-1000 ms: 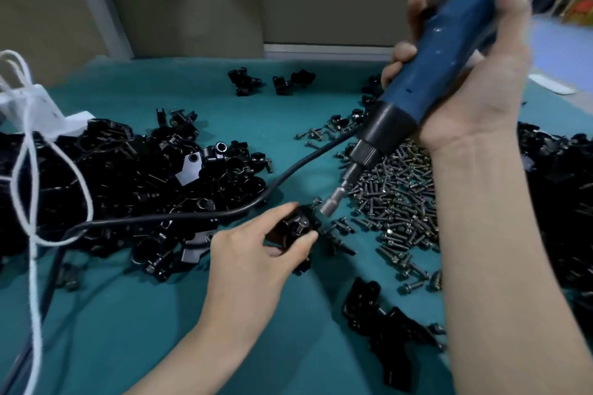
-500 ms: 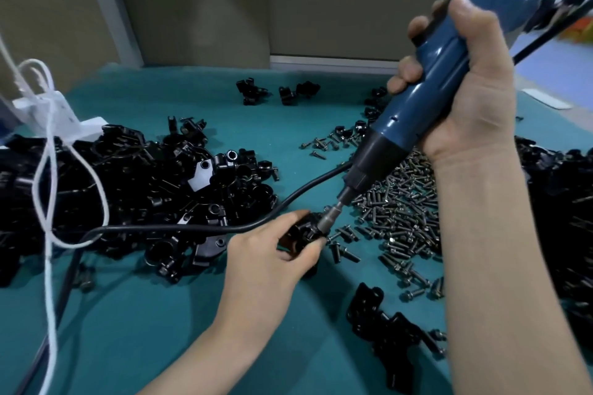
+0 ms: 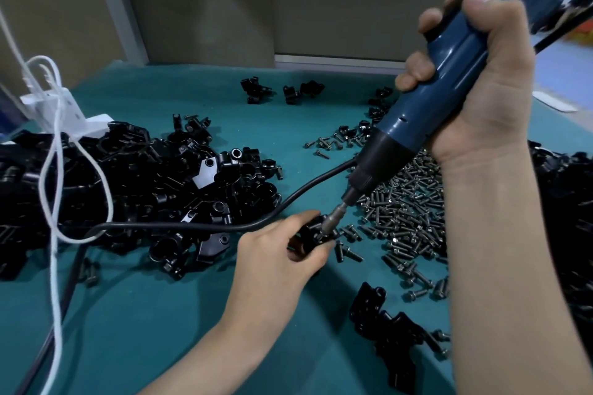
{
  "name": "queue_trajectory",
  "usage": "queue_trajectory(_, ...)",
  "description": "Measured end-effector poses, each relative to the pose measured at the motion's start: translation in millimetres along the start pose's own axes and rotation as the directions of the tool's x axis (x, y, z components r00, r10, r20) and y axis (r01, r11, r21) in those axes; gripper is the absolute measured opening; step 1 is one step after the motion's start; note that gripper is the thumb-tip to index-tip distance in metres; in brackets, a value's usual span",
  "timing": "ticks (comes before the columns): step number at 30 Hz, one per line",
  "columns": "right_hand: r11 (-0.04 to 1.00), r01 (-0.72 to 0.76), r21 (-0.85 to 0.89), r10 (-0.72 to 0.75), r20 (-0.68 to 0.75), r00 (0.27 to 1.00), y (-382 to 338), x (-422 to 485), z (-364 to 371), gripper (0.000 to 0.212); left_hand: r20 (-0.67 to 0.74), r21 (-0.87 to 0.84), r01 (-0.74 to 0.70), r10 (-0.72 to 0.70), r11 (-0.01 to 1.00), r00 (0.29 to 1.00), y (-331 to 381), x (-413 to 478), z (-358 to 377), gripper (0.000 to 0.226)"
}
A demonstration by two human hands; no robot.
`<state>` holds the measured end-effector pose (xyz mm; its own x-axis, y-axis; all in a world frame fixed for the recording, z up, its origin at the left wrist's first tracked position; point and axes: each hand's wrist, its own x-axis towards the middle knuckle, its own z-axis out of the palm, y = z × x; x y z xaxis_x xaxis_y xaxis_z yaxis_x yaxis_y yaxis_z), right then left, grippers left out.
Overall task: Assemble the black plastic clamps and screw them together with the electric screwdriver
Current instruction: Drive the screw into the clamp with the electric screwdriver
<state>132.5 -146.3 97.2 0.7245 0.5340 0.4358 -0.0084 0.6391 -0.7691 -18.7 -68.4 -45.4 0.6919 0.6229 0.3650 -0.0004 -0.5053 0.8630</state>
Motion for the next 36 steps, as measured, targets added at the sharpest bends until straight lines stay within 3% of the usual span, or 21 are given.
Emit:
queue_trajectory(13, 1.000, -0.010, 0.002, 0.010, 0.092, 0.996, -3.4, -1.3, 0.8, 0.006, 0.045, -0.061, 0.050, -0.047, 0.997, 0.998, 2.5, -2.5, 1.9, 0.028)
queue_trajectory(24, 0.999, 0.020, 0.041, -0.025, 0.141, 0.990, 0.0, -0.5, -0.5, 0.007, 0.062, -0.016, 0.056, -0.055, 0.998, 0.997, -3.5, -0.6, 0.8, 0.021)
queue_trajectory(29, 0.998, 0.031, 0.056, -0.038, 0.138, 0.990, 2.2, 1.8, -4.2, 0.007, 0.112, 0.049, 0.052, -0.057, 0.997, 0.992, -8.2, 1.9, -1.1, 0.040)
queue_trajectory(34, 0.994, 0.004, 0.111, -0.012, 0.073, 0.997, 6.6, 5.6, -15.6, 0.006, 0.208, -0.070, 0.044, -0.029, 0.997, 0.978, -10.1, -0.3, -1.9, 0.022)
queue_trajectory(36, 0.988, -0.013, 0.154, 0.008, 0.033, 0.999, 9.1, 7.2, -22.5, 0.007, 0.256, -0.207, 0.141, -0.086, 0.968, 0.963, -8.6, -2.0, -1.1, 0.022)
